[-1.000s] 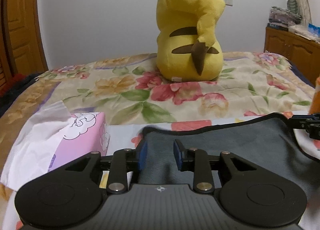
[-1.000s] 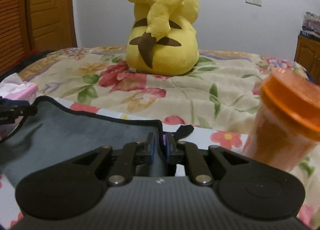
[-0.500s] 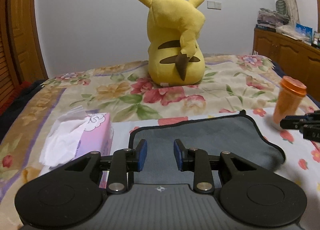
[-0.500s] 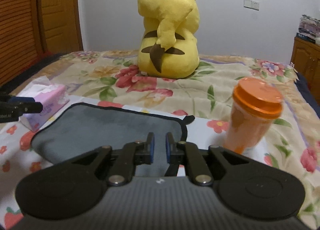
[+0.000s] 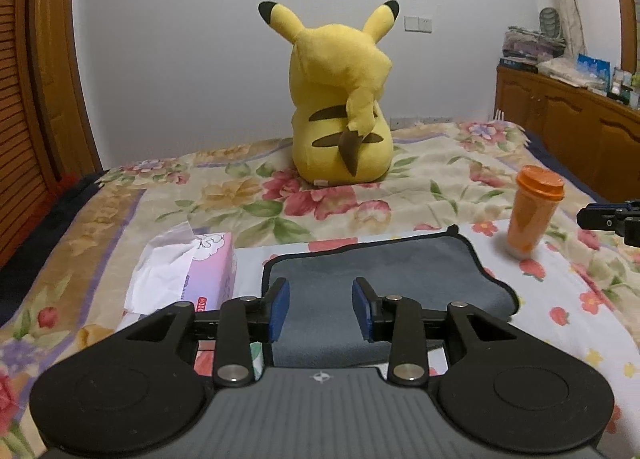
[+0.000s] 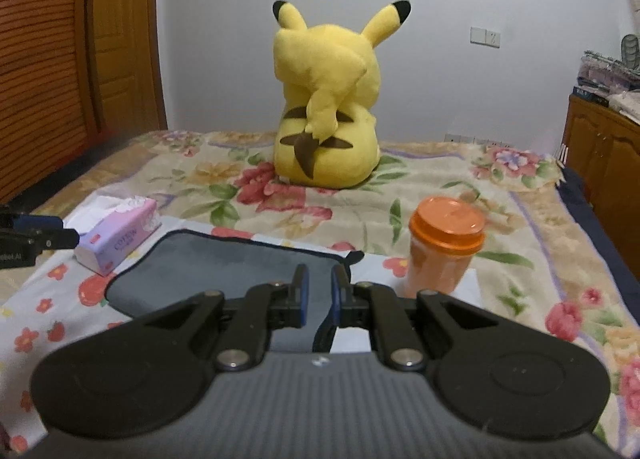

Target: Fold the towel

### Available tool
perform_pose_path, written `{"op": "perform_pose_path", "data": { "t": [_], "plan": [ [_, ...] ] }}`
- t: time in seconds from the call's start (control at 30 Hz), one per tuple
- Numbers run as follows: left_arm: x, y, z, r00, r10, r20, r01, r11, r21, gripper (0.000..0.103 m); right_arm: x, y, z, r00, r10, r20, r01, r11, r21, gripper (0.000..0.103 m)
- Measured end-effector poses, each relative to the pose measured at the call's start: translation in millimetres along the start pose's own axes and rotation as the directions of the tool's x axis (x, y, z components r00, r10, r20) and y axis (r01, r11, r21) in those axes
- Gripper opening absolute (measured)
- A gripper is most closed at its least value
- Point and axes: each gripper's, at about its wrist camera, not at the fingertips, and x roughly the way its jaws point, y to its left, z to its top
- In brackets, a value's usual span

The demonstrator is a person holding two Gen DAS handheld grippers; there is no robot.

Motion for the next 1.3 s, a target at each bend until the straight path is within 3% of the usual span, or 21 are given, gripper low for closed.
{"op": "perform_pose_path", "data": {
  "t": [0.7, 0.73, 0.77, 0.83, 0.97, 1.17, 1.3],
  "plan": [
    [-92.5, -2.7, 4.2, 0.997, 0.036, 0.070, -0.036, 0.999, -0.002, 0.072, -69.8, 7.7, -1.7, 0.998, 0.001, 0.056, -0.003, 0.999, 0.033, 0.016],
    [-96.2, -2.8, 4.1, 0.997, 0.036, 0.073, -0.036, 0.999, -0.003, 0.076, -72.9, 8.4, -2.1, 0.998, -0.002, 0.057, 0.000, 1.000, 0.031, 0.020],
    [-100.5, -3.1, 3.7, 0.996, 0.037, 0.080, -0.037, 0.999, -0.003, 0.079, -75.7, 9.1, -2.2, 0.998, -0.007, 0.058, 0.005, 1.000, 0.030, 0.040],
    [-108.3, -2.8, 2.5, 0.995, 0.036, 0.095, -0.036, 0.999, -0.006, 0.082, -83.2, 9.9, -2.1, 0.997, -0.019, 0.071, 0.016, 0.999, 0.035, 0.063],
    [-123.2, -2.5, -2.8, 0.993, 0.037, 0.113, -0.034, 0.999, -0.030, 0.095, -97.0, 12.9, -2.1, 0.995, -0.044, 0.085, 0.040, 0.998, 0.049, 0.076],
    [-146.5, -3.5, -8.2, 0.988, 0.049, 0.145, -0.045, 0.998, -0.036, 0.103, -116.6, 18.4, -2.3, 0.991, -0.059, 0.121, 0.053, 0.997, 0.059, 0.103],
    [-160.1, -4.3, -9.4, 0.986, 0.044, 0.161, -0.037, 0.998, -0.043, 0.103, -124.7, 20.1, -3.4, 0.991, -0.055, 0.124, 0.047, 0.997, 0.067, 0.103]
  ]
}}
